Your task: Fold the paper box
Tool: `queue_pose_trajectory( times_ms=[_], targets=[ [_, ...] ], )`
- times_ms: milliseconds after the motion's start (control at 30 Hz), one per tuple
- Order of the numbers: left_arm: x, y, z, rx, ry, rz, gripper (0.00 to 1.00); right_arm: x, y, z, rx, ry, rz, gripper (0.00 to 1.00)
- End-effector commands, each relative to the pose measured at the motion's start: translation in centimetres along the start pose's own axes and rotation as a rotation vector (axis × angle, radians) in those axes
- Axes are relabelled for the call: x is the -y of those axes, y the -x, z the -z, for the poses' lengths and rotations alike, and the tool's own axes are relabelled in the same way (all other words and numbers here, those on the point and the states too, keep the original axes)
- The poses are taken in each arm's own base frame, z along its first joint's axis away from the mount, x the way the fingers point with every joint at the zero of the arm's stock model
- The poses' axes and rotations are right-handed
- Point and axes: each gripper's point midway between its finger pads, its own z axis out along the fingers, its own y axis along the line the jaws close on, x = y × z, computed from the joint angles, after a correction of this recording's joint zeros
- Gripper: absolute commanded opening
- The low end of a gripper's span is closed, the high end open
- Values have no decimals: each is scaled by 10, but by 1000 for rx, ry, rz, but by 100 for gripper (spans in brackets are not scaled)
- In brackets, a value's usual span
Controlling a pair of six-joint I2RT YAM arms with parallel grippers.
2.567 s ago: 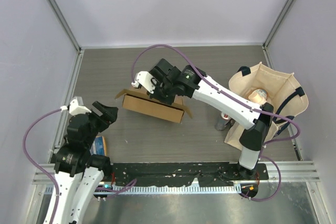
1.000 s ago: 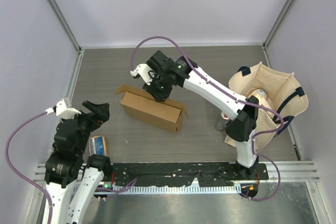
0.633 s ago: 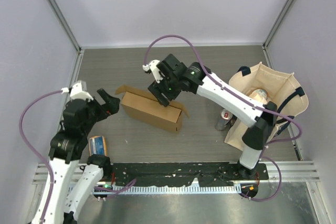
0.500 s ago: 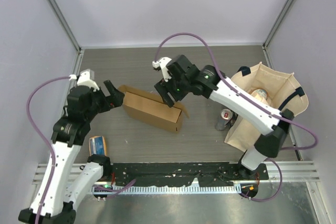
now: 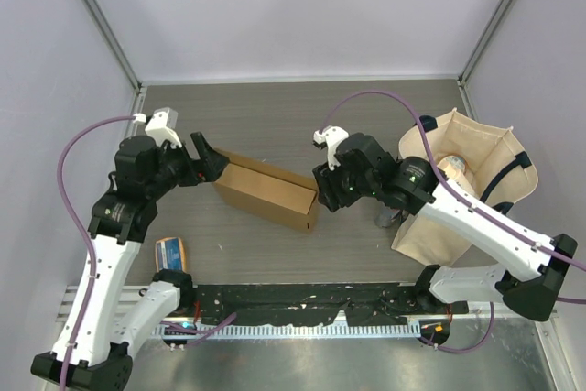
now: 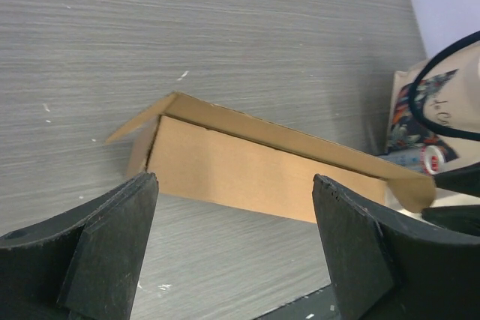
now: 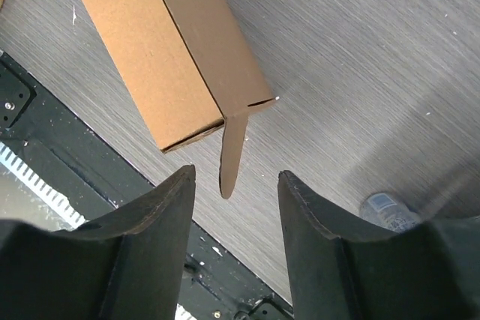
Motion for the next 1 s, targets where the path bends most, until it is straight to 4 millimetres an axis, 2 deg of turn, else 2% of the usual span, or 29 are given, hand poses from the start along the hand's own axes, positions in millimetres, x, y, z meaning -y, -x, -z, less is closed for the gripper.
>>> queue_pose_trajectory(
  times_ms=[0, 167, 200, 300, 400, 567, 667, 767, 833, 967],
  targets=[
    [20, 1, 9, 21, -96, 79, 88, -7, 25, 4, 163, 33, -67, 48],
    [18, -4, 10, 6, -83, 122, 88, -8, 24, -5, 162, 37, -80, 33],
    [21, -4, 11, 2, -95, 126, 88, -8, 24, -7, 160, 38, -89, 27],
    [28, 2, 14, 14, -124, 138, 88, -7, 22, -13, 149, 25, -99, 20],
    [32, 6, 15, 28, -140, 140, 88, 0, 24, -15, 156, -13, -105, 16],
    [33, 9, 12, 23, -149, 122, 88, 19, 25, -15, 150, -122, -75, 14],
    [43, 13, 10, 18, -208, 93, 88, 22, 25, -16, 130, -139, -36, 10],
    [44, 16, 4, 10, -218, 61, 88, 24, 29, -17, 126, -145, 9, 9],
    [41, 18, 1, 11, -207, 30, 88, 27, 36, -17, 131, -165, 29, 8],
    [22, 19, -9, 1, -114, -18, 83, 41, 46, -17, 123, -231, 83, 5]
  ],
)
